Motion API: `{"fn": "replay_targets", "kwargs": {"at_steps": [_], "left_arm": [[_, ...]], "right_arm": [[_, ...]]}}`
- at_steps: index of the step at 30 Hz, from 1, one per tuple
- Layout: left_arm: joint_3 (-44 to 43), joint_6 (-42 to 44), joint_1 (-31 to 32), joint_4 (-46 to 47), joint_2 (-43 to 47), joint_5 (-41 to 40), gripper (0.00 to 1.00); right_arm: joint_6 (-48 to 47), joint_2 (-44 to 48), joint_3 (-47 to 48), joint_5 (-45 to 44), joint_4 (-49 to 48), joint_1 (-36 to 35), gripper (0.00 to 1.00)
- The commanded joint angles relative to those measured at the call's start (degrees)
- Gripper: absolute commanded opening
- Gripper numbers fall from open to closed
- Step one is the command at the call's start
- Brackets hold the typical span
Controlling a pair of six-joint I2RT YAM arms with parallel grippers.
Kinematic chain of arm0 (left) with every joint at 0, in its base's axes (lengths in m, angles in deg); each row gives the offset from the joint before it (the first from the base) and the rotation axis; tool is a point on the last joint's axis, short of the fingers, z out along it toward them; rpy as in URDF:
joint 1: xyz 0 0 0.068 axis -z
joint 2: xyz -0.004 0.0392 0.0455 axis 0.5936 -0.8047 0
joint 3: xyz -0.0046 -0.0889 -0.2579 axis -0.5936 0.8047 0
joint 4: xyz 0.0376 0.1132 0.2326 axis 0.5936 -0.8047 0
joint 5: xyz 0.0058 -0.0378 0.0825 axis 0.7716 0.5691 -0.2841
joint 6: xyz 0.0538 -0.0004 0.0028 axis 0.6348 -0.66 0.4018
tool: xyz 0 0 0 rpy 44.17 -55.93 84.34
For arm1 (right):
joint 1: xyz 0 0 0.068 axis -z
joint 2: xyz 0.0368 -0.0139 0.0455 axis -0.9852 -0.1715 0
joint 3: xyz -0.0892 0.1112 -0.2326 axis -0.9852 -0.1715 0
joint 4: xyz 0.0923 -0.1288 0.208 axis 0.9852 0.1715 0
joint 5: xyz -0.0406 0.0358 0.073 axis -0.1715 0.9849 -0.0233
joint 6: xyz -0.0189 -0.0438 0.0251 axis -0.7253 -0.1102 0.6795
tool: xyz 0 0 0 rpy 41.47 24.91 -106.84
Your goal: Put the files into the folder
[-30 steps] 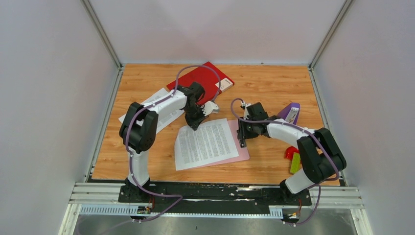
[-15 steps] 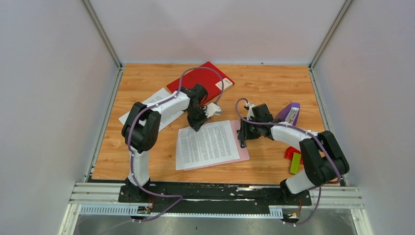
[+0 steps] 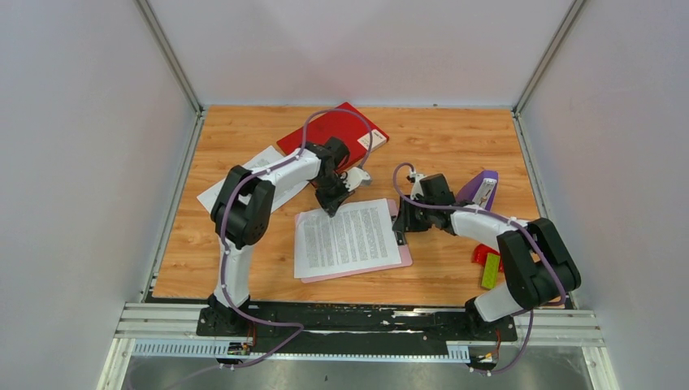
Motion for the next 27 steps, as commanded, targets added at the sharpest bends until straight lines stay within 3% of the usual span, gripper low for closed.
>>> {"fn": "replay_targets", "kwargs": {"at_steps": [1,18,25,27], "left_arm": [[-2.55,-3.22,0.23,-0.49,-1.42,2.28,0.00],[-3.35,-6.09,0.22,-1.21,-2.59,3.84,0.00],[-3.84,-7.37,0.21,-4.67,-3.16,-0.52,0.00],[-4.13,-7.88,0.21,-4.28,-2.81,-0.24,0.07]], "right_arm": [[2.74,0.02,-3.02,3.07,0.11,0.49,0.00],[4.74,-0.51,-4.93,4.63,-2.83,1.31,0.00],[5.01,-0.01,-5.97,4.45,-3.37,2.11,0.00],[5.00,-0.24,-6.02,4.72,-3.81,2.15,0.00]]}}
